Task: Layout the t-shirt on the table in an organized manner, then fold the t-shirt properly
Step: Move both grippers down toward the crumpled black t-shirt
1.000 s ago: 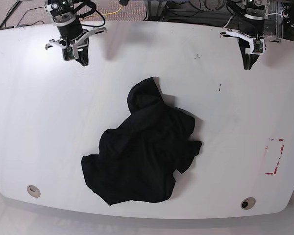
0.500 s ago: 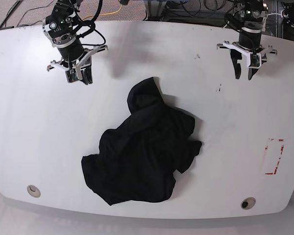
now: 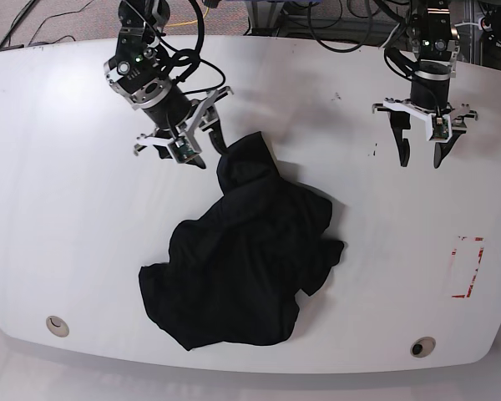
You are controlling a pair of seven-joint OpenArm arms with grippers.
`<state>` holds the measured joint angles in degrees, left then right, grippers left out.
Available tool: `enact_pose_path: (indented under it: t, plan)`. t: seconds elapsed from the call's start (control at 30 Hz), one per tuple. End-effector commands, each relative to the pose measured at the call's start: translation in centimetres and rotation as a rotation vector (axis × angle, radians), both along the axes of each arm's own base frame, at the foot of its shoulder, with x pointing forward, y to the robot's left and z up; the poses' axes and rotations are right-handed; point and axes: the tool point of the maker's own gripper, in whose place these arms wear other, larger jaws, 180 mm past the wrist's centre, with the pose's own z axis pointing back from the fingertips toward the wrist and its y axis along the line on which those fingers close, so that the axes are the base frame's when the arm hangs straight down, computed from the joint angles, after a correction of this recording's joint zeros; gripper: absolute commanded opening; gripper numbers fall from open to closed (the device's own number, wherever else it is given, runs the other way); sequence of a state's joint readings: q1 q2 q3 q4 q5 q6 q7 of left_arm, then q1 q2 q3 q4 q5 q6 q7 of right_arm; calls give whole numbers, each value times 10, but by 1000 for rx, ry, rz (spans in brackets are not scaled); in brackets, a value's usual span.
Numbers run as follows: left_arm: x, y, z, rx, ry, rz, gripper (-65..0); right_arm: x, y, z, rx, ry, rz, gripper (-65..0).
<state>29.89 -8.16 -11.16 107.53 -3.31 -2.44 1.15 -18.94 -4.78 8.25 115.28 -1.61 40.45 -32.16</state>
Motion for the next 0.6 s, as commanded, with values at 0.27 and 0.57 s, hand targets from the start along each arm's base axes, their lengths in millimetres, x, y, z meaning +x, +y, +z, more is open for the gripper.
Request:
enact_pose_path:
  t: [0.27, 0.57]
  plan:
    - [15, 5, 13, 6, -19, 13, -282, 22, 18, 14, 3, -23, 20, -396]
    - [16, 11, 16, 40, -18, -2, -282, 64, 11, 22, 15, -60, -35, -396]
